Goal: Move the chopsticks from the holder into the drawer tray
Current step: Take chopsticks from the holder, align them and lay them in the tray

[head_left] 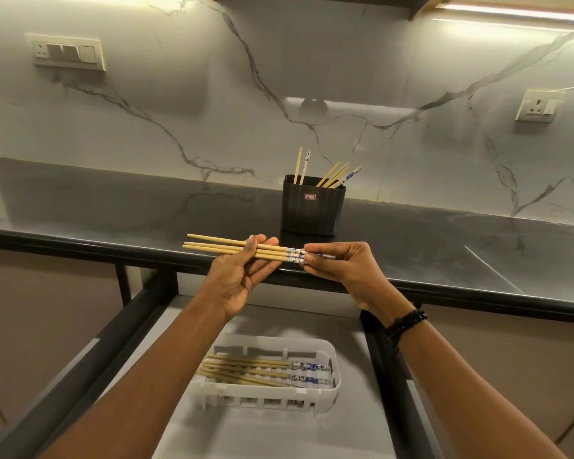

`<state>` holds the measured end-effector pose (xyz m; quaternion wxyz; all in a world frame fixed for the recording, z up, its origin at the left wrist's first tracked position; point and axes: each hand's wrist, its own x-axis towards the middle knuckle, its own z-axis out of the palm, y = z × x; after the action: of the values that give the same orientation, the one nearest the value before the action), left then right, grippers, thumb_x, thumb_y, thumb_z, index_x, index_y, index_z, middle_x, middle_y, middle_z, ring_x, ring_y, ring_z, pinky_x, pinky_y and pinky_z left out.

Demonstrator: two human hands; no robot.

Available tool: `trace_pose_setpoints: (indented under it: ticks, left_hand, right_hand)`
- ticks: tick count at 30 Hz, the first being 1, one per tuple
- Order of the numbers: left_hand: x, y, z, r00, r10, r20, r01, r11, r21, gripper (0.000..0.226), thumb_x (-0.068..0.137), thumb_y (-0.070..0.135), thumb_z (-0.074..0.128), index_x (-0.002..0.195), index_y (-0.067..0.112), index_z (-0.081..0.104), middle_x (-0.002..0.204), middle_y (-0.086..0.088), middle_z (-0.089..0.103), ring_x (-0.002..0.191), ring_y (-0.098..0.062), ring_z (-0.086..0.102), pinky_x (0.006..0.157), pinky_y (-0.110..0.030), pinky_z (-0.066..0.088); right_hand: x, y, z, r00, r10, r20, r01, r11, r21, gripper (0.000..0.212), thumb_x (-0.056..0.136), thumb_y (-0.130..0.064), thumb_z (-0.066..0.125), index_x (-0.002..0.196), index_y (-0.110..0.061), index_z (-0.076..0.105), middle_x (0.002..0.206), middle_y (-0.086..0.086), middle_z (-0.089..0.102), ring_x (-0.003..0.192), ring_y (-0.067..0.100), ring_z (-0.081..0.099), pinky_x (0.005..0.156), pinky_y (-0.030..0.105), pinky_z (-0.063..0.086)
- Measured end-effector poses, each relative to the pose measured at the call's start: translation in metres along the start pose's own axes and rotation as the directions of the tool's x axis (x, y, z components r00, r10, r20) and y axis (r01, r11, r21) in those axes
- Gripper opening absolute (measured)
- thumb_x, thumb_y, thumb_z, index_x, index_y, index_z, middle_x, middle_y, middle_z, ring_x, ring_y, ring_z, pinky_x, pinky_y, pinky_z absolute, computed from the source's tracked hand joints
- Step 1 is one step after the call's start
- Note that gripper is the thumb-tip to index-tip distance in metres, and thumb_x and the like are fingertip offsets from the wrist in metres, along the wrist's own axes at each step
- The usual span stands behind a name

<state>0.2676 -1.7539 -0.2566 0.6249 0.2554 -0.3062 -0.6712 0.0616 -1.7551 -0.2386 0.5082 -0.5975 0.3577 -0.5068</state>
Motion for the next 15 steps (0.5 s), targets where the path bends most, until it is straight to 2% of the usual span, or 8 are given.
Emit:
trace_pose_setpoints:
  ticks: [8,15]
  left_hand:
    - [0.003,0.010,-0.005,0.994,0.077,-0.075,-0.080,0.996,-0.046,0.021,0.098,0.018,0.051,0.112,0.004,0.060,0.110,-0.015,0.071,0.101,-0.026,0.070,0.078,-0.036,0.061]
    - [0.008,0.024,-0.027,0.926,0.161,-0.341,-0.192,0.980,-0.059,0.026,0.096,0.009,0.055,0.121,0.001,0.057,0.108,-0.017,0.070,0.099,-0.025,0.070,0.079,-0.034,0.060]
  right_hand:
    - [0.002,-0.002,-0.014,0.986,0.163,-0.035,-0.157,0.978,0.139,0.021,0.083,0.004,0.066,0.103,0.001,0.073,0.106,0.020,0.074,0.097,0.028,0.073,0.078,0.028,0.061]
    - [0.002,0.005,-0.028,0.958,0.277,-0.076,-0.268,0.957,0.112,0.018,0.083,0.005,0.065,0.098,0.000,0.073,0.099,0.017,0.076,0.087,0.023,0.075,0.073,0.027,0.062]
